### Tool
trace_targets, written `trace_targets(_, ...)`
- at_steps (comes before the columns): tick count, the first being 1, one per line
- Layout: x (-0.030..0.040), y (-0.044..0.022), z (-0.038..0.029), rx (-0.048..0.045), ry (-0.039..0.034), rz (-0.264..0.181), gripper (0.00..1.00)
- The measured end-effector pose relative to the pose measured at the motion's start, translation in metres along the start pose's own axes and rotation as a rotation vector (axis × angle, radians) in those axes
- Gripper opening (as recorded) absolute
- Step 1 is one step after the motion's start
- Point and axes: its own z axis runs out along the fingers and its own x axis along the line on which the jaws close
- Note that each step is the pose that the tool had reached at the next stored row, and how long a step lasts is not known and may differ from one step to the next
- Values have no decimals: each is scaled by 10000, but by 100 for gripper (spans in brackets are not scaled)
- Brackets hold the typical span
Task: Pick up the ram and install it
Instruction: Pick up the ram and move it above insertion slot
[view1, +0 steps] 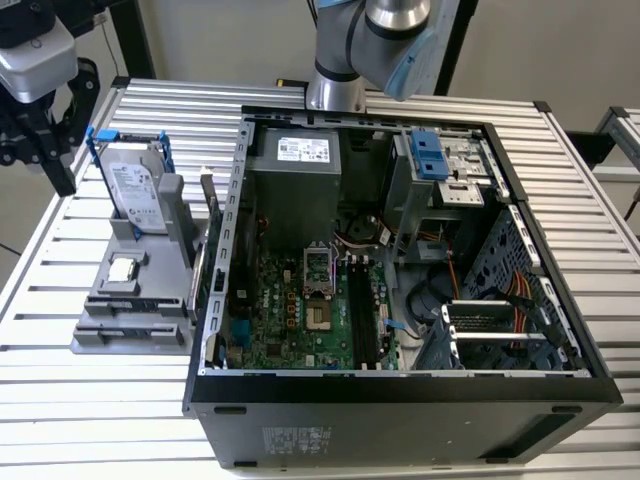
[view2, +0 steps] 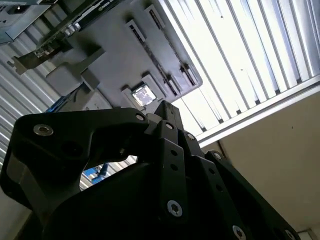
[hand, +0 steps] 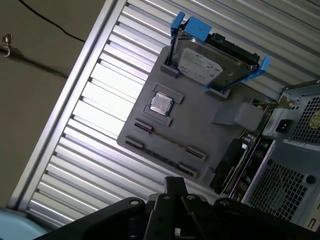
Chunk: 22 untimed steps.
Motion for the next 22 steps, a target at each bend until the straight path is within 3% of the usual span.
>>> trace_targets(22, 0, 0, 0, -18, 72, -1965, 0)
